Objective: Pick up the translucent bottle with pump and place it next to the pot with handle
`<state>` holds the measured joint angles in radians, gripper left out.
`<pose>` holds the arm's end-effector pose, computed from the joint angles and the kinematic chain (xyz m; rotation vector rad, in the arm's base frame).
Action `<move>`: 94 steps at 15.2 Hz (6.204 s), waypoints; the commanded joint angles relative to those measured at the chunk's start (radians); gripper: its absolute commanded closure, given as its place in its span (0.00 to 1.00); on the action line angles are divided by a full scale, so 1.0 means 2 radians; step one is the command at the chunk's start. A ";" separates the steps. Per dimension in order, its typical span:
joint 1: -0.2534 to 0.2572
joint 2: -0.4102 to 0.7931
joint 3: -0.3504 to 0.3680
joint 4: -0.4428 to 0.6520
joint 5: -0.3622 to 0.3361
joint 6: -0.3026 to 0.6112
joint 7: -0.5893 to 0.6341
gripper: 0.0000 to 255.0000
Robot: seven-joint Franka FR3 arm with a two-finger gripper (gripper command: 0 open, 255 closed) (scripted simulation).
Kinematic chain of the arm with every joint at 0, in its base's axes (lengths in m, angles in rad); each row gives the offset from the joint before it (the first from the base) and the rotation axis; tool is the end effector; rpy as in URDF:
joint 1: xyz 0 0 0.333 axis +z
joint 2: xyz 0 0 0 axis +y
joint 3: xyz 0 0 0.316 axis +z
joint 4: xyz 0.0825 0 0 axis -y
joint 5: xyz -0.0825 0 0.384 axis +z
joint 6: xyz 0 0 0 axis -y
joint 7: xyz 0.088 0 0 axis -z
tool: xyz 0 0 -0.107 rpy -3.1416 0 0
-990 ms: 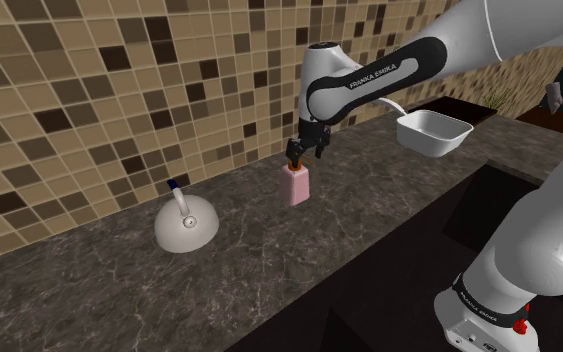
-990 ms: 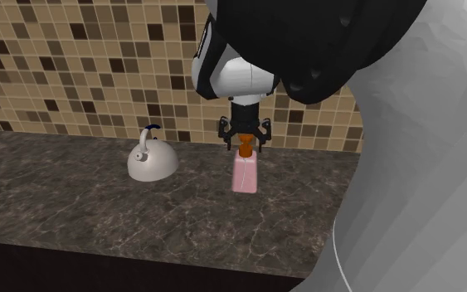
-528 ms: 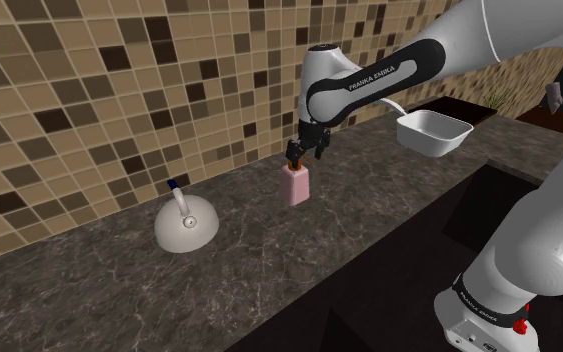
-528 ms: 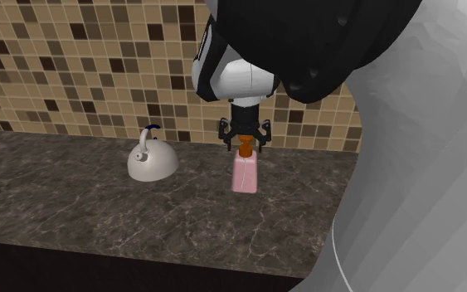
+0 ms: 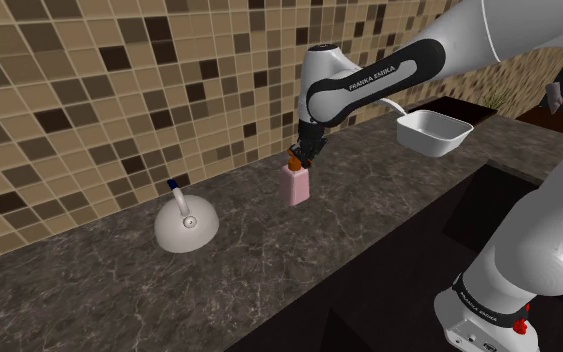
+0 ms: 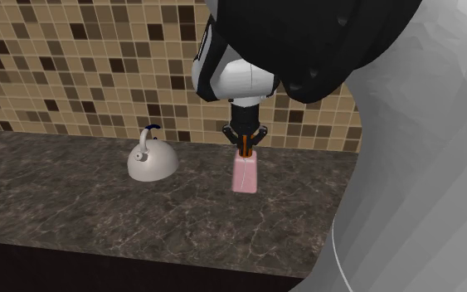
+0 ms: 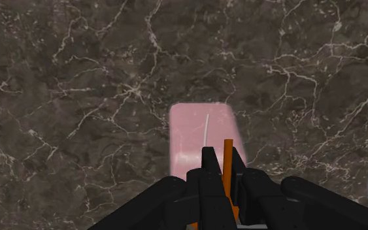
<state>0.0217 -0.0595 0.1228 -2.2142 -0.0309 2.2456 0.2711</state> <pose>0.5214 0.0754 0.4117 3.1205 -0.1691 0.1487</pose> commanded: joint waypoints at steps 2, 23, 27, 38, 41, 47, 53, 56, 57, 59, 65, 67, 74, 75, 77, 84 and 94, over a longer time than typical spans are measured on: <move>0.000 0.000 0.000 0.000 0.000 0.000 0.000 1.00; 0.000 -0.040 -0.002 0.101 0.008 -0.140 -0.008 1.00; 0.000 -0.042 -0.002 0.125 0.008 -0.167 -0.009 1.00; 0.000 -0.038 -0.002 0.203 0.008 -0.241 -0.011 1.00; 0.000 -0.035 -0.002 0.227 0.008 -0.262 -0.011 1.00; 0.000 -0.025 -0.002 0.279 0.006 -0.304 -0.011 1.00; 0.000 -0.010 -0.001 0.338 0.005 -0.348 -0.011 1.00; 0.000 -0.001 0.000 0.370 0.003 -0.371 -0.011 1.00; 0.000 0.003 0.000 0.382 0.003 -0.379 -0.011 1.00; -0.006 0.001 -0.007 0.379 0.004 -0.378 -0.023 1.00; -0.039 -0.005 -0.047 0.357 0.009 -0.360 -0.096 1.00; -0.050 -0.002 -0.061 0.355 0.010 -0.355 -0.120 1.00; -0.090 0.024 -0.105 0.369 0.018 -0.342 -0.204 1.00; -0.096 0.030 -0.111 0.374 0.019 -0.341 -0.216 1.00; -0.108 0.044 -0.123 0.386 0.023 -0.340 -0.239 1.00; -0.155 0.111 -0.159 0.454 0.045 -0.344 -0.319 1.00; -0.201 0.178 -0.180 0.504 0.069 -0.331 -0.382 1.00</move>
<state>-0.3809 0.3015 -0.2376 -1.1879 0.1084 1.5686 -0.4914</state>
